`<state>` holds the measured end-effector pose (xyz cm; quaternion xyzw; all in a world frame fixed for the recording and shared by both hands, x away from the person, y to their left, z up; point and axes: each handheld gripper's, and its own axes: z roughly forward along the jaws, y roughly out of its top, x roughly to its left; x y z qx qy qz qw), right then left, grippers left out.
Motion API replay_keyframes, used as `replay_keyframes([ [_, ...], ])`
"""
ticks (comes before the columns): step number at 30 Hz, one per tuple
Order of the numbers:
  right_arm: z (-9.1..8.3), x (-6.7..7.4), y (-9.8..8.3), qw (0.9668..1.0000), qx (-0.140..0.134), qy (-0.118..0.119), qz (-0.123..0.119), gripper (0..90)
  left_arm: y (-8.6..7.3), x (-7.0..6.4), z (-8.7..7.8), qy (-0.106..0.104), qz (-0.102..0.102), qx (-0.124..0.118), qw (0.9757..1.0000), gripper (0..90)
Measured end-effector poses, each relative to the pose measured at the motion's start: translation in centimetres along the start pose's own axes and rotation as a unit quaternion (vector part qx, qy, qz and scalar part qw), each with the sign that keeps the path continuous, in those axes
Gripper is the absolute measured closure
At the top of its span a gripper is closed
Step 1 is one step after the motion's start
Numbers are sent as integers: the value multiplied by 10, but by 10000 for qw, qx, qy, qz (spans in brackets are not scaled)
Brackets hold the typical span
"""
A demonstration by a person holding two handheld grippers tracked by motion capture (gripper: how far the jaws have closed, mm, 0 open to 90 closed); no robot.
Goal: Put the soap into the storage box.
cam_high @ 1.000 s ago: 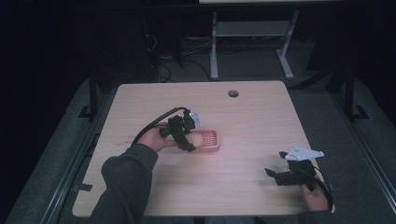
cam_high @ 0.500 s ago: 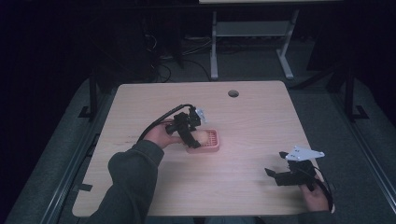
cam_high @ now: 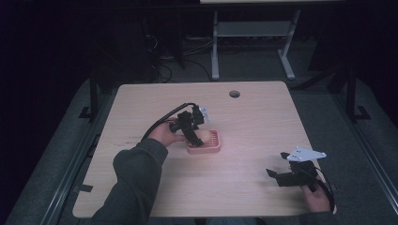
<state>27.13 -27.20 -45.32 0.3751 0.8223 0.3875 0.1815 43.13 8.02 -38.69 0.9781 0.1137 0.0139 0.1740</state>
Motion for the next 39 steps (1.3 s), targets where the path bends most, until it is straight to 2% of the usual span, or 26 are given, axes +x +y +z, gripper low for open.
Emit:
replay_keyframes([
  [5,0,0,0,10000,7,7,-6,141,4,3,6,42,12,3,10000,324],
  [20,0,-1,0,10000,5,17,1,141,8,9,20,-39,-30,-39,10000,323],
  [39,0,-1,-1,10000,-7,6,-2,141,8,13,29,-66,-54,39,10000,323],
])
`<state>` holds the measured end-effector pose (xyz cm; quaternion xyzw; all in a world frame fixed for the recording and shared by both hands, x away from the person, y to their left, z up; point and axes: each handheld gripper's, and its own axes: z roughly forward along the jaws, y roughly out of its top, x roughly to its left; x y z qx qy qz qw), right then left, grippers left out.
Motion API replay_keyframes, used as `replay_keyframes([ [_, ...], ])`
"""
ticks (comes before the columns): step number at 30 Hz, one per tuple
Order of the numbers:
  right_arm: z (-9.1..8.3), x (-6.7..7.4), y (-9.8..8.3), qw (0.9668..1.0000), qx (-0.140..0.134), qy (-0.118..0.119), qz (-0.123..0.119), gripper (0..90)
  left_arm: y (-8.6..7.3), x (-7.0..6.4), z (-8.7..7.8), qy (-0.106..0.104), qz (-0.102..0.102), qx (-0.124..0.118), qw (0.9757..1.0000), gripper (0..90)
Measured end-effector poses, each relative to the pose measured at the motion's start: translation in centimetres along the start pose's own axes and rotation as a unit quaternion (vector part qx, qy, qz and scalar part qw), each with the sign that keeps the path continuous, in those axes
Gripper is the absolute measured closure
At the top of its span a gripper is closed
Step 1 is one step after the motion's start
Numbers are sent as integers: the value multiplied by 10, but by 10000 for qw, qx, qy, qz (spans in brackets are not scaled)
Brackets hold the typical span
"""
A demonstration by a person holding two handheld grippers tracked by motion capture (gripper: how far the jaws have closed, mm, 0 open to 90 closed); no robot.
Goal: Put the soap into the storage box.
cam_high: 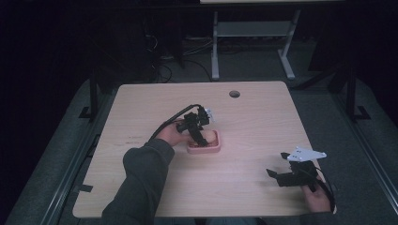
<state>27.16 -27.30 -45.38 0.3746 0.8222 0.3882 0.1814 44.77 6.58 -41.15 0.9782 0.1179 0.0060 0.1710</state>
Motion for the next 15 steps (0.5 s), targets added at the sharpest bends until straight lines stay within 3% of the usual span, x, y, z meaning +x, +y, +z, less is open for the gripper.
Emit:
replay_keyframes([
  [15,0,0,0,10000,34,19,18,141,-1,2,4,-13,-12,88,10000,322],
])
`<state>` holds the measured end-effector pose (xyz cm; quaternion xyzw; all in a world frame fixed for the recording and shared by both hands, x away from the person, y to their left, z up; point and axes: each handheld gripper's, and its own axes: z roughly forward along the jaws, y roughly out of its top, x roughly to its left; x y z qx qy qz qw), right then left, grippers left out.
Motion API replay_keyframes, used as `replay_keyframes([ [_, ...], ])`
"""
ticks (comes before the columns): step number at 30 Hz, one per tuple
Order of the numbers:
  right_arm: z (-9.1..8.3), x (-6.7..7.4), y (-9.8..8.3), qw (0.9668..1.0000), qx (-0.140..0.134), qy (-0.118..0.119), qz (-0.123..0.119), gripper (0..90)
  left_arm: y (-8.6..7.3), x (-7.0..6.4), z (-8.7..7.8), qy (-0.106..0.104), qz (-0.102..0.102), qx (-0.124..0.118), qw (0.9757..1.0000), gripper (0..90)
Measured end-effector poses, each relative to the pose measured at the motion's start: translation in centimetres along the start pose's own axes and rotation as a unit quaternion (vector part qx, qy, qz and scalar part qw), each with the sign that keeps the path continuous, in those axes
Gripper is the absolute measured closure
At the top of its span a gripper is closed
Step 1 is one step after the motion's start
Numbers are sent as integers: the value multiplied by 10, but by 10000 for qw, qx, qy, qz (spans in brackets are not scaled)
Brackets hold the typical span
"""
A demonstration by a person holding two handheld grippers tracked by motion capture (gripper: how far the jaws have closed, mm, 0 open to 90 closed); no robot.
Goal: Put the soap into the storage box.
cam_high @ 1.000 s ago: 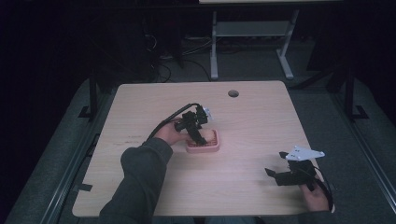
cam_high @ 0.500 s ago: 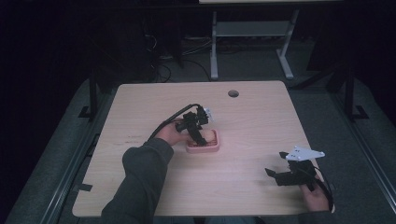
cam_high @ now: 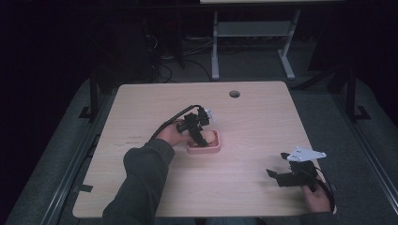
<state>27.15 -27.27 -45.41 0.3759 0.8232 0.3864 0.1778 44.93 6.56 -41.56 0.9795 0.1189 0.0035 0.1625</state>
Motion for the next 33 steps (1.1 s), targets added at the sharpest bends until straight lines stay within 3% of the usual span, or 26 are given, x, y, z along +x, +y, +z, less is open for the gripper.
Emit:
replay_keyframes([
  [18,0,0,0,10000,-5,0,-11,141,0,1,2,63,-33,19,10000,319],
  [25,1,1,1,10000,-6,14,-13,141,1,-1,-12,119,-21,-291,9995,318],
  [33,2,2,2,10000,-28,-1,-50,141,-3,-4,-15,118,-51,-243,9996,290],
])
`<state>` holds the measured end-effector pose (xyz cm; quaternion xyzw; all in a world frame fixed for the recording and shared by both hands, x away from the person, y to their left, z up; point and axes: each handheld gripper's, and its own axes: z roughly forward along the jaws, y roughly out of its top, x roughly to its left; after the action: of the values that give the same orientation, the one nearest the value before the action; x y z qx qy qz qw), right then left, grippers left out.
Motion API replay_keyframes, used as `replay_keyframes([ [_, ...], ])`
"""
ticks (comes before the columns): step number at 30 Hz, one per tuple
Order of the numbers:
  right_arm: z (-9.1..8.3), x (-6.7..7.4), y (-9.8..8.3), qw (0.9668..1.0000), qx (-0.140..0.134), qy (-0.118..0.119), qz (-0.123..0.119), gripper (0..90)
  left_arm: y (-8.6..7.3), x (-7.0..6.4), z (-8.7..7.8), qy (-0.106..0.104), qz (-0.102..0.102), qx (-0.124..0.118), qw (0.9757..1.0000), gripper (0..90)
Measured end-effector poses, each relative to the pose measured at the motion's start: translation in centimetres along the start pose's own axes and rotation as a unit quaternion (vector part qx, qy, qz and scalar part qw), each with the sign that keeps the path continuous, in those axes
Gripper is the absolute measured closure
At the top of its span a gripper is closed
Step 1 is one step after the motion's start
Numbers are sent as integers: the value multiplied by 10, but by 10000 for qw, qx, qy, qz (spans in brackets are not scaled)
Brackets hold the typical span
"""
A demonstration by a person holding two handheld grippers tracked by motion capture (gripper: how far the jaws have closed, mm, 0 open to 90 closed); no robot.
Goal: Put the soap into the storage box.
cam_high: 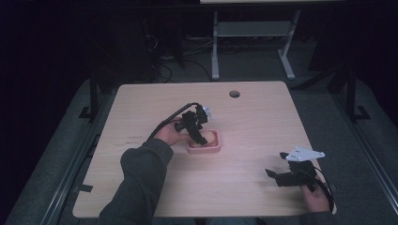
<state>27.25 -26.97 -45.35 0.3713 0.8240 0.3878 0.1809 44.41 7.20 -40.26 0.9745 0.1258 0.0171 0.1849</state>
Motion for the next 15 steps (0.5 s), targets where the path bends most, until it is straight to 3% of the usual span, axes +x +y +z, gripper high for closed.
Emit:
replay_keyframes([
  [15,1,0,0,10000,4,-33,-6,141,-6,-7,-9,40,-26,-58,10000,261],
])
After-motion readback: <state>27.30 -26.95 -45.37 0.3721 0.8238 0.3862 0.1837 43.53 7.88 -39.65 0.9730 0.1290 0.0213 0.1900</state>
